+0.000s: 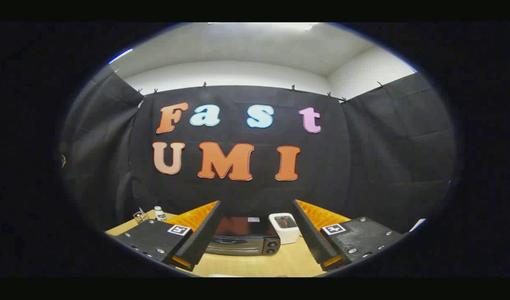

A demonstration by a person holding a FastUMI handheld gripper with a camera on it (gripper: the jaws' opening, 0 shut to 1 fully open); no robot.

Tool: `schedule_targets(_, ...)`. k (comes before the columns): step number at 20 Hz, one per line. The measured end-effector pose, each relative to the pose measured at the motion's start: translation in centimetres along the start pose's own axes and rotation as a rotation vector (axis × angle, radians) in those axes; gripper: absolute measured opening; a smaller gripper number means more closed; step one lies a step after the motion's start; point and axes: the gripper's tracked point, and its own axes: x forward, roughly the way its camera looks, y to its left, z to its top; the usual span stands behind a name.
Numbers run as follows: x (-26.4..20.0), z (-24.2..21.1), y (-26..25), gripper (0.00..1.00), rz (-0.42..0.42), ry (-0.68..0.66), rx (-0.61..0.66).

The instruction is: Open the toaster oven, put the food inside, and close the toaster oven door.

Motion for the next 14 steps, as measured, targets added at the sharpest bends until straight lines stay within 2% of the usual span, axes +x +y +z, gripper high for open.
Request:
schedule_targets(5,0.6,-0.8,1.7,0.99,0.0,0.072,0.138)
schedule_targets(8,1.1,-1.2,1.5,0.99,-0.022,0.09,0.102)
schedule_targets(11,1.0,-1.1,2.2,0.98,-0.01,0.097,0.059)
schedule_targets(14,1.5,-0.8,1.9,0.98,-0.018,0.094,0.066)
